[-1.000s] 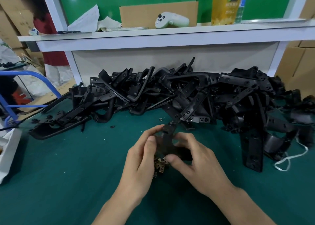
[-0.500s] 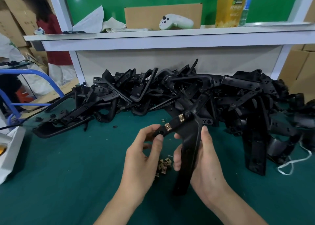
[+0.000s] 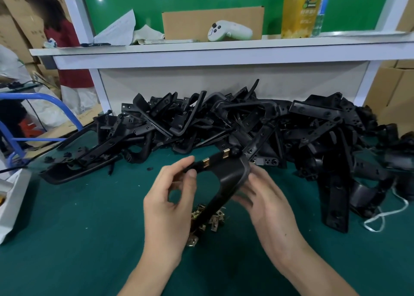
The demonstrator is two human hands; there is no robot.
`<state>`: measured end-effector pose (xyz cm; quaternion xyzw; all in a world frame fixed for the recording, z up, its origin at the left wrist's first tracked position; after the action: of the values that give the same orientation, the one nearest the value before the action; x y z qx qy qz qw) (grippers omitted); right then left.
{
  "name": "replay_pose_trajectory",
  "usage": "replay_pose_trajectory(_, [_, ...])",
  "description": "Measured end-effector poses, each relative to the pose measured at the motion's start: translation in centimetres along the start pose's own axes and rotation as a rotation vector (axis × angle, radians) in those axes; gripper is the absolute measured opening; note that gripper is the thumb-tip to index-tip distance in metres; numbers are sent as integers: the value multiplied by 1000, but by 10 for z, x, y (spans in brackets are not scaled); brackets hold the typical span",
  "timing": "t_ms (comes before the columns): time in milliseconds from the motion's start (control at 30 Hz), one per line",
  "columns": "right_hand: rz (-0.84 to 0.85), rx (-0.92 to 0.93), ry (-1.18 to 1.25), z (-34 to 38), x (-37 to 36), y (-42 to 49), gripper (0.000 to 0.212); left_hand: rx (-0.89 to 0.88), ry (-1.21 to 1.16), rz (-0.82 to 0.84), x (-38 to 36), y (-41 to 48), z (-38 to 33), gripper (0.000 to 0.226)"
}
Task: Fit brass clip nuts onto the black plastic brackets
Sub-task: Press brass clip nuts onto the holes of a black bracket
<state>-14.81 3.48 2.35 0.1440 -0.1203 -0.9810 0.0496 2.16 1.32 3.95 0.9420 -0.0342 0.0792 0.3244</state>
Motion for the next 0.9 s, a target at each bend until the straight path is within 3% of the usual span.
replay_pose_trajectory(133, [66, 42, -10, 14, 3, 0, 28, -146, 150, -38, 6, 1, -8, 25])
replay_pose_trajectory(233, [112, 37, -87, 16, -1, -3, 50, -262, 218, 4, 1, -2, -11, 25])
replay_pose_trajectory(300, [126, 44, -112, 13, -3, -5, 51, -305, 246, 30, -1, -3, -11, 25])
replay_pose_trajectory(400, [100, 54, -163, 12, -3, -7, 46, -218, 254, 110, -4, -3, -5, 33])
replay_pose_trajectory(500, [73, 84, -362, 14, 0, -9, 41, -95, 258, 233, -8, -2, 3, 42])
replay_pose_trajectory(633, [105, 80, -429, 10, 4, -8, 25, -76, 288, 274, -7, 0, 11, 34])
replay_pose_trajectory(900, [87, 139, -703, 3, 11, -7, 39, -97, 384, 284, -7, 0, 16, 28])
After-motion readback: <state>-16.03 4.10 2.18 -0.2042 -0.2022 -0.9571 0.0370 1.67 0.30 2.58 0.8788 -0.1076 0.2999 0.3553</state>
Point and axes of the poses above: each hand's wrist, its own y-axis towards the middle knuckle, its own x-axis out of the back of the hand, z = x × y, the point moved 3 cm from there along y, towards the middle knuckle, and after that the axes turned 14 degrees about z, right-handed, at the moved point
